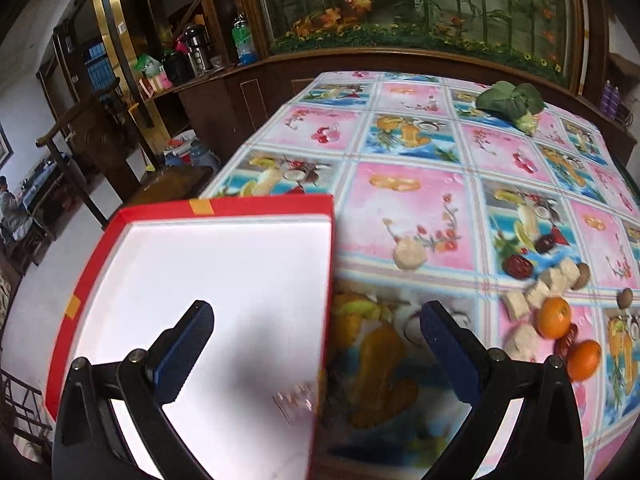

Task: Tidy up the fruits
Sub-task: 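Close the left tool on an orange while the right tool grasps the other orange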

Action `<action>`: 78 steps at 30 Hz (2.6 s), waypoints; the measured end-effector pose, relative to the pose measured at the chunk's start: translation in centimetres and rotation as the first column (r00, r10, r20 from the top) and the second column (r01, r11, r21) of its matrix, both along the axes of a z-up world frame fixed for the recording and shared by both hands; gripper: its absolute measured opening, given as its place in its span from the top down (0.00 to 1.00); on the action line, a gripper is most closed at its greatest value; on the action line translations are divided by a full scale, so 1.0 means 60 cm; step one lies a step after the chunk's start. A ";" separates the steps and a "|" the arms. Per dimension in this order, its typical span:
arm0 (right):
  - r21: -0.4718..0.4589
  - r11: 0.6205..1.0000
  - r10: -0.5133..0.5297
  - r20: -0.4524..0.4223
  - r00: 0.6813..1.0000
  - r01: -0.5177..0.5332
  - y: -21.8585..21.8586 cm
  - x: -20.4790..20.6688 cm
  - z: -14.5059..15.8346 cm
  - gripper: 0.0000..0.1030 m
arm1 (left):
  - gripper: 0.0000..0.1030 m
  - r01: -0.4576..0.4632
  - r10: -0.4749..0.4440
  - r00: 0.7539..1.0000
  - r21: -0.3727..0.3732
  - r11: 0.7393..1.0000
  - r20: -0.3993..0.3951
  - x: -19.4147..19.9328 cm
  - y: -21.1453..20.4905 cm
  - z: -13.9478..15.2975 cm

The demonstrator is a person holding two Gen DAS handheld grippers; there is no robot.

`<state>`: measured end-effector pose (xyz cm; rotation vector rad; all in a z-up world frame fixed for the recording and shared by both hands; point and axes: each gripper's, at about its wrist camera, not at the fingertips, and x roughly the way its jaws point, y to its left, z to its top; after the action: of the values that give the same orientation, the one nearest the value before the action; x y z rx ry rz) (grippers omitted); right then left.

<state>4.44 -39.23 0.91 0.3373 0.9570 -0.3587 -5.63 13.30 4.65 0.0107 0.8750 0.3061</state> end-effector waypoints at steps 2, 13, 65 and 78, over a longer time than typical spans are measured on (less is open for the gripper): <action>-0.090 0.996 0.011 -0.027 1.000 -0.013 0.014 0.002 -0.004 0.58 | 0.01 0.055 -0.055 0.998 -0.028 0.998 -0.016 -0.003 -0.025 -0.005; 0.141 0.960 0.238 0.054 0.970 -0.243 0.054 -0.004 0.003 0.83 | 0.01 0.350 -0.358 0.929 -0.094 0.932 -0.093 -0.030 -0.225 -0.027; -0.373 0.928 -0.002 -0.063 0.998 -0.021 0.029 0.100 -0.008 0.59 | 0.62 0.358 -0.388 0.919 -0.252 0.899 -0.077 -0.011 -0.239 -0.050; 0.256 0.883 0.372 0.134 0.919 -0.394 0.124 0.039 0.044 0.65 | 0.62 0.322 -0.353 0.932 -0.262 0.910 -0.078 -0.006 -0.230 -0.050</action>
<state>6.76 -31.80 3.57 0.4050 0.9707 0.1562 -5.98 -0.51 1.63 -0.0486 1.0123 -0.1321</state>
